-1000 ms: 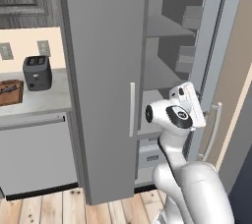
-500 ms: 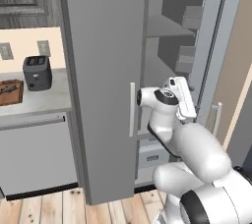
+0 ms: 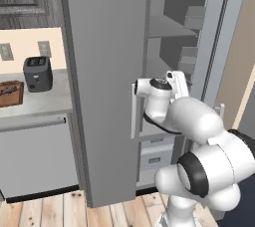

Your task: Retrieve a lemon from the fridge and place it on the cutting board with the fish.

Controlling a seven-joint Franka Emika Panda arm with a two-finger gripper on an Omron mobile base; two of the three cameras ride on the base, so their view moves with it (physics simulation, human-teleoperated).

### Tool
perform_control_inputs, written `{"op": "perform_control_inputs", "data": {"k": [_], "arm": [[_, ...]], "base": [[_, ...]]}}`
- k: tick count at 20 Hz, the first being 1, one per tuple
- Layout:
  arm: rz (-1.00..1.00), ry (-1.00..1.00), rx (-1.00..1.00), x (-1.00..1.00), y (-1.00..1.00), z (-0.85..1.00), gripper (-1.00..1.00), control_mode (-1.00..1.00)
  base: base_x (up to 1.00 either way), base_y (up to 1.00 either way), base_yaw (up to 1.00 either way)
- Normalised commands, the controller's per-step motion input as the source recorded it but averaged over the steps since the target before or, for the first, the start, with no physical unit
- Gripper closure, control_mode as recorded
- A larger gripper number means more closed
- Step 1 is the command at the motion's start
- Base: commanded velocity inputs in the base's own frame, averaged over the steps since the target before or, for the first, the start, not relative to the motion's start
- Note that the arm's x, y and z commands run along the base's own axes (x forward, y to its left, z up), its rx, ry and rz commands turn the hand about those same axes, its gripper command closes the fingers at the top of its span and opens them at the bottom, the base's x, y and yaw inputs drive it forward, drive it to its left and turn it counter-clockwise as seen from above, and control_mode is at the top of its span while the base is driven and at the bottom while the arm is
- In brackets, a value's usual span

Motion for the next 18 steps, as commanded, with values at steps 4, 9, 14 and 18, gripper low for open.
{"op": "perform_control_inputs", "data": {"k": [4, 9, 14, 18], "arm": [[0.0, 0.03, 0.0, -0.02, -0.68, 0.0, -1.0, -1.0], [0.0, 0.09, 0.0, 0.0, -0.86, 0.0, -1.0, -1.0], [0.0, 0.11, 0.0, -0.01, -0.96, 0.0, -1.0, -1.0], [-0.01, 0.13, 0.0, -0.07, -1.0, 0.0, -1.0, -1.0]], "base": [[0.0, 0.0, 0.0], [0.0, 0.0, 0.0], [0.0, 0.0, 0.0], [0.0, 0.0, 0.0]]}}
